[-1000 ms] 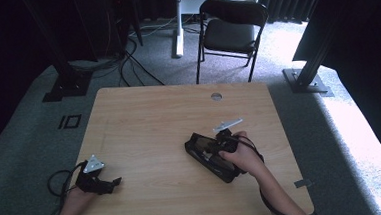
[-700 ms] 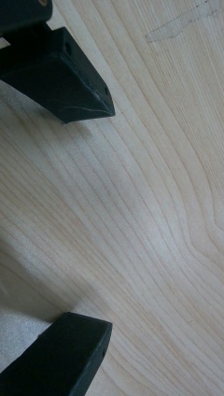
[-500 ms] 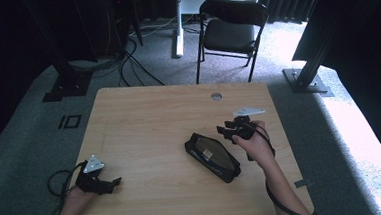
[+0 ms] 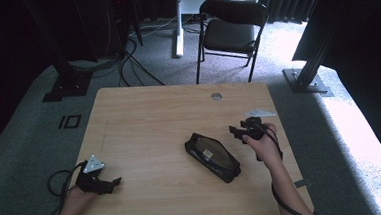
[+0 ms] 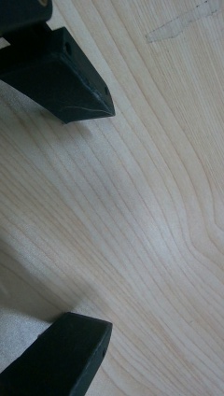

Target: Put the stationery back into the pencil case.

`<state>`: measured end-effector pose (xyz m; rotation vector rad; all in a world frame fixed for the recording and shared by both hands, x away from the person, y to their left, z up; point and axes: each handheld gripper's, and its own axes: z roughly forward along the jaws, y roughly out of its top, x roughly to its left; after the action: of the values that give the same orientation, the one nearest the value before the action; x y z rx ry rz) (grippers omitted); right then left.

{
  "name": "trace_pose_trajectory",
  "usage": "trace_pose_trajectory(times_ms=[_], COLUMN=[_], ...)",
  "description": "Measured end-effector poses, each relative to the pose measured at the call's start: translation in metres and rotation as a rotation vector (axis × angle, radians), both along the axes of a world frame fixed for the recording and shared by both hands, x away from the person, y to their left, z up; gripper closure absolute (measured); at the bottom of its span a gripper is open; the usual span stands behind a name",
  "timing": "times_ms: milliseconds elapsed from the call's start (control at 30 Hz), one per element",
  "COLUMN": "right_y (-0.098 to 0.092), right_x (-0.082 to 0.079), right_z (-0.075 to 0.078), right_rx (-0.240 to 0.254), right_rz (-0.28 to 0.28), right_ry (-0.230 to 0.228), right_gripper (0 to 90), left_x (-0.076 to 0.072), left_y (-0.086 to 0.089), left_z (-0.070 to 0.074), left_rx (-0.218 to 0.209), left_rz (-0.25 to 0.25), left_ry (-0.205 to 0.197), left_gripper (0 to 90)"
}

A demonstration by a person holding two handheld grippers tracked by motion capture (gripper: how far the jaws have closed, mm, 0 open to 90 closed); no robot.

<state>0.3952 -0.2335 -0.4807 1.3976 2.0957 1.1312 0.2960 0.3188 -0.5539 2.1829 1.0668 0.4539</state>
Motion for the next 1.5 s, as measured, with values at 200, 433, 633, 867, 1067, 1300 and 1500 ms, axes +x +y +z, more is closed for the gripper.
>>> trace_pose_trajectory(times_ms=[200,433,633,867,1067,1300,1500], right_y=[-0.014,-0.03,-0.043,-0.057,-0.065,-0.071,-0.077], right_x=[-0.004,-0.009,-0.016,-0.027,-0.041,-0.059,-0.072], right_z=[-0.011,-0.025,-0.039,-0.055,-0.065,-0.075,-0.078], right_rx=[-0.008,-0.021,-0.025,-0.075,-0.106,-0.114,-0.089], right_rz=[-0.04,-0.108,-0.182,-0.26,-0.325,-0.387,-0.423], right_ry=[0.001,0.009,0.025,0.085,0.071,0.069,0.071], right_gripper=[34.0,26.1,19.3,16.5,12.7,11.7,11.7], left_x=[0.0,0.0,0.0,0.0,0.0,0.0,0.0], left_y=[0.0,0.0,0.0,0.0,0.0,0.0,0.0], left_z=[0.0,0.0,0.0,0.0,0.0,0.0,0.0], left_rx=[0.0,-0.001,0.0,0.0,-0.001,-0.001,0.0], left_rz=[0.0,0.0,0.001,0.002,0.002,0.002,0.002], left_ry=[0.0,-0.001,0.0,0.0,0.0,0.0,0.0], left_gripper=[1.6,1.6,1.6,1.6,1.6,1.6,1.6])
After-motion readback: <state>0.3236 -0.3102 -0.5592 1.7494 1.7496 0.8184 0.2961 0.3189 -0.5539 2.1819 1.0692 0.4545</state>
